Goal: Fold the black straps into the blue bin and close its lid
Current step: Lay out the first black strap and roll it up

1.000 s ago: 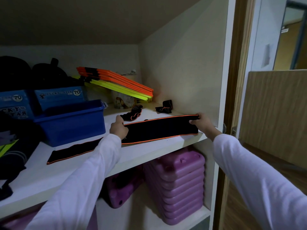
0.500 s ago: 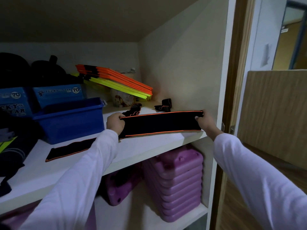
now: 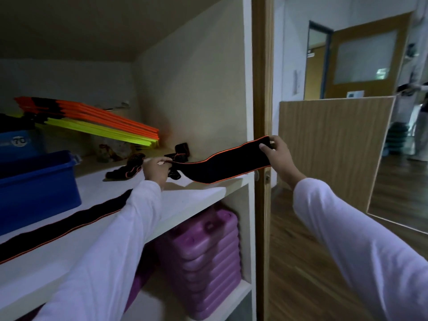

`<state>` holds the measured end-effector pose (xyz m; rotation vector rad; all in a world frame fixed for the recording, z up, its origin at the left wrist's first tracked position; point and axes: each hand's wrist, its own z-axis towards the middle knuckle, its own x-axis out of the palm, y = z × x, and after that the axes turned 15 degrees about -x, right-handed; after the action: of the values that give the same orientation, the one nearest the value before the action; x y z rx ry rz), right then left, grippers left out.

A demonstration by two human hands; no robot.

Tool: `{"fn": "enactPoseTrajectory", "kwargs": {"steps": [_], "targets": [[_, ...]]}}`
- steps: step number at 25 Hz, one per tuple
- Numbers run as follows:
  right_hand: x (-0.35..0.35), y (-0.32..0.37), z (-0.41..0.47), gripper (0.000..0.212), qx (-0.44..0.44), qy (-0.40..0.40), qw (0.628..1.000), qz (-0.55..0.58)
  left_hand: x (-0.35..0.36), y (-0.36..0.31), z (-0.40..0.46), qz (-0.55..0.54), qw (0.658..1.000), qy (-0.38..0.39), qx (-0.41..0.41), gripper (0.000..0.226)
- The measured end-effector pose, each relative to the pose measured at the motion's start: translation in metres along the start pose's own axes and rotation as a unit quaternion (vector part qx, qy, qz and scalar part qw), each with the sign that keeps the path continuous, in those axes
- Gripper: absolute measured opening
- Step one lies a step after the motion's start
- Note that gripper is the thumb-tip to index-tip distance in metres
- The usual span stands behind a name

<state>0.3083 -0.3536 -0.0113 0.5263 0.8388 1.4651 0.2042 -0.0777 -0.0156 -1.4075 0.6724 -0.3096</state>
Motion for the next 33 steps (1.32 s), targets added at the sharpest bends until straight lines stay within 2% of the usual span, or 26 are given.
{"fn": "enactPoseTrajectory", "kwargs": {"steps": [2, 5, 7, 9, 11, 14, 16, 18, 21, 24, 25, 27, 29, 30, 31, 33], "targets": [[-0.001, 0.009, 0.001, 0.031, -0.004, -0.009, 1.0, 0.025, 0.016, -0.001, -0.006, -0.026, 0.996, 0.079, -0.04, 0.025], [0.013, 0.026, 0.006, 0.036, 0.015, -0.03, 0.997, 0.066, 0.028, -0.005, -0.025, -0.007, 0.977, 0.191, -0.092, 0.036], [0.029, 0.039, 0.008, 0.039, 0.045, -0.028, 0.993, 0.103, 0.029, -0.01, -0.03, 0.02, 0.979, 0.19, -0.071, 0.037], [0.047, 0.049, 0.008, 0.042, 0.076, 0.007, 0.988, 0.135, 0.026, -0.02, -0.034, 0.025, 0.983, 0.176, -0.04, 0.036], [0.068, 0.055, 0.007, 0.042, 0.101, 0.049, 0.978, 0.173, 0.021, -0.029, -0.034, 0.007, 0.979, 0.202, -0.04, 0.041], [0.093, 0.057, 0.005, 0.022, 0.121, 0.078, 0.963, 0.227, 0.01, -0.039, -0.036, 0.034, 0.955, 0.293, -0.02, 0.036], [0.105, 0.057, 0.006, 0.012, 0.133, 0.094, 0.948, 0.272, 0.003, -0.04, -0.039, 0.087, 0.947, 0.31, 0.006, 0.025], [0.116, 0.055, 0.008, 0.011, 0.133, 0.118, 0.944, 0.278, -0.003, -0.039, -0.04, 0.104, 0.951, 0.292, 0.021, 0.008], [0.127, 0.057, 0.005, 0.015, 0.136, 0.162, 0.934, 0.289, -0.01, -0.041, -0.036, 0.083, 0.965, 0.246, 0.023, 0.021], [0.138, 0.054, -0.001, 0.017, 0.116, 0.189, 0.938, 0.265, -0.019, -0.039, -0.032, 0.081, 0.978, 0.191, 0.023, 0.033], [0.142, 0.053, -0.002, 0.02, 0.097, 0.202, 0.946, 0.235, -0.023, -0.039, -0.032, 0.081, 0.98, 0.178, 0.028, 0.035], [0.15, 0.047, 0.0, 0.035, 0.0, 0.219, 0.972, 0.091, -0.031, -0.036, -0.032, 0.063, 0.985, 0.157, 0.039, 0.036], [0.155, 0.045, 0.005, 0.049, -0.103, 0.223, 0.968, -0.055, -0.04, -0.036, -0.032, 0.038, 0.988, 0.144, 0.048, 0.037], [0.156, 0.045, 0.007, 0.046, -0.132, 0.232, 0.959, -0.092, -0.044, -0.035, -0.031, 0.026, 0.989, 0.134, 0.057, 0.037], [0.157, 0.046, 0.007, 0.039, -0.142, 0.248, 0.953, -0.106, -0.05, -0.035, -0.03, 0.012, 0.99, 0.122, 0.064, 0.037], [0.162, 0.043, 0.007, 0.031, -0.114, 0.278, 0.952, -0.063, -0.065, -0.037, -0.03, -0.033, 0.993, 0.086, 0.077, 0.037]]}}
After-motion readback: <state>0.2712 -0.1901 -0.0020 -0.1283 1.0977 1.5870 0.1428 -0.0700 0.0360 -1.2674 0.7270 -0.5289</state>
